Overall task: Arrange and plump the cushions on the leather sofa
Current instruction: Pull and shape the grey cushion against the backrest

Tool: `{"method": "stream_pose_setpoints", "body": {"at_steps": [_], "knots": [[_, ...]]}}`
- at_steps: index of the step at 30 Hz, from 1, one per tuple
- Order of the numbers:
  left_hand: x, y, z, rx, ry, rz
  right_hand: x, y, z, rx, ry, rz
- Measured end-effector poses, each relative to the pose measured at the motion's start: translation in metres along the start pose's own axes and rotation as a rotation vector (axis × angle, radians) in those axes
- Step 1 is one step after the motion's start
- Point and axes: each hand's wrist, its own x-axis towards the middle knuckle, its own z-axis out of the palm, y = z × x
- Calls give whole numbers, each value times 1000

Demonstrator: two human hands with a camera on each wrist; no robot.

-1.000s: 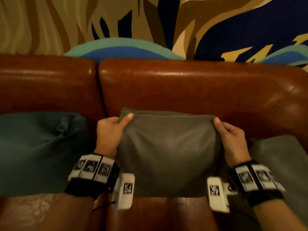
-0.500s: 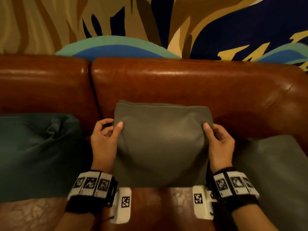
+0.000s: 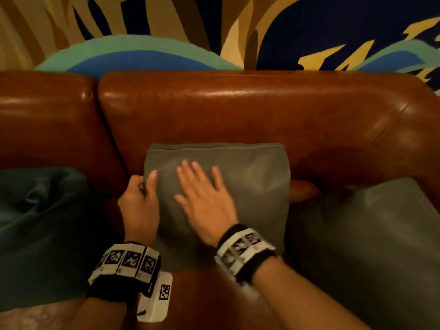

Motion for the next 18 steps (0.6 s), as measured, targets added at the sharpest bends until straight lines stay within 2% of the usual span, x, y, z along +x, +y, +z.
{"method": "stream_pose_setpoints", "body": {"at_steps": [4,6,9,11,13,14,16,18], "knots": [[2,4,7,-25,1,37,-30,107,0,-41,-5,240],[1,6,12,-20,17,50,-35,128,-4,-32,-55,290],[-3,9,17,-8,29,26,-29,96,-7,-2,90,386],[-6,7,16,-5,26,3,-28,49,-7,37,197,260],[-7,2,15,4,45,20,-28,-5,-1,73,156,93],[-7,0,14,4,64,35,-26,-23,3,87,137,58],[-2,-2,12,10,77,64,-20,-17,11,86,124,66],[2,-2,10,43,52,79,-25,26,18,54,127,151]]}}
